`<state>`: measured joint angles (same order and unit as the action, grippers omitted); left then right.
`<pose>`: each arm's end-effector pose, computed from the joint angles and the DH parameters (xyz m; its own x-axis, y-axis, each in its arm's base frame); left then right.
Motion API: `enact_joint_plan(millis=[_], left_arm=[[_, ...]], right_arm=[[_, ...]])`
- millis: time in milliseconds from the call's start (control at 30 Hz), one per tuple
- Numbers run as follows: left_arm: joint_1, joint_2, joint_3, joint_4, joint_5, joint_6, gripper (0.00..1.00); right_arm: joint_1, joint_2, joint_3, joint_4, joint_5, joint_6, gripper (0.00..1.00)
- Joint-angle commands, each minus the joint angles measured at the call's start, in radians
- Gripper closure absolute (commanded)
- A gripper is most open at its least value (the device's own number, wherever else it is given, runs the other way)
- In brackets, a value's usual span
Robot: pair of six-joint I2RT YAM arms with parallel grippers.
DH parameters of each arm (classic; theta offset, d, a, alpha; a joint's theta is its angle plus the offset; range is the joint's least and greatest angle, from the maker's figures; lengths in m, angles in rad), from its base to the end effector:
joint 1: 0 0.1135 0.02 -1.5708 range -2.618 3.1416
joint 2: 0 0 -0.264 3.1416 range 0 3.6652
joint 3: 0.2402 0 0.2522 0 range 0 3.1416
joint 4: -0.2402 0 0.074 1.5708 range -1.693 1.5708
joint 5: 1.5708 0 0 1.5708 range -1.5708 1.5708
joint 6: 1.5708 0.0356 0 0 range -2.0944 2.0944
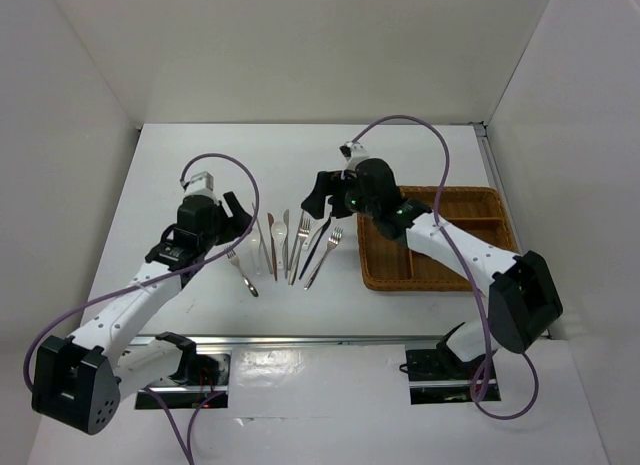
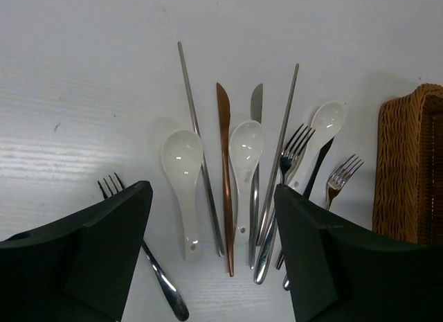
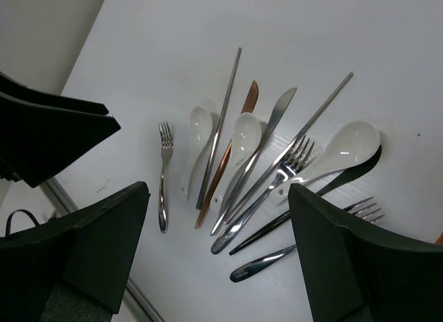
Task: Sort the eating utensils into containers
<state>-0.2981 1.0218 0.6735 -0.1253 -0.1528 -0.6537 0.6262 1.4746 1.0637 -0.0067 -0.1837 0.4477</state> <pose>0.2216 -0.0624 0.2617 -0.4439 -0.4924 -0.7487 -0.1375 0.8630 -0.4861 0.2740 0.2062 0.2892 -0.6042 0.0882 -0.7919 -0.4991 0.7328 0.4625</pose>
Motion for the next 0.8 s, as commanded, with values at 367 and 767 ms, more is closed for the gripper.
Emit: enact_joint_plan(millis=[367, 767], left_arm=[[0.037, 0.184, -0.084, 0.322, 0.016, 0.022, 0.21], [0.117, 0.314, -0.135, 0.474, 0.179, 0.003, 0.29]], right_arm=[[-0.191, -0.148, -0.119, -0.001, -0.059, 0.002, 0.08], [-0.191, -0.168, -0.13, -0.022, -0.045, 0.002, 0.08]])
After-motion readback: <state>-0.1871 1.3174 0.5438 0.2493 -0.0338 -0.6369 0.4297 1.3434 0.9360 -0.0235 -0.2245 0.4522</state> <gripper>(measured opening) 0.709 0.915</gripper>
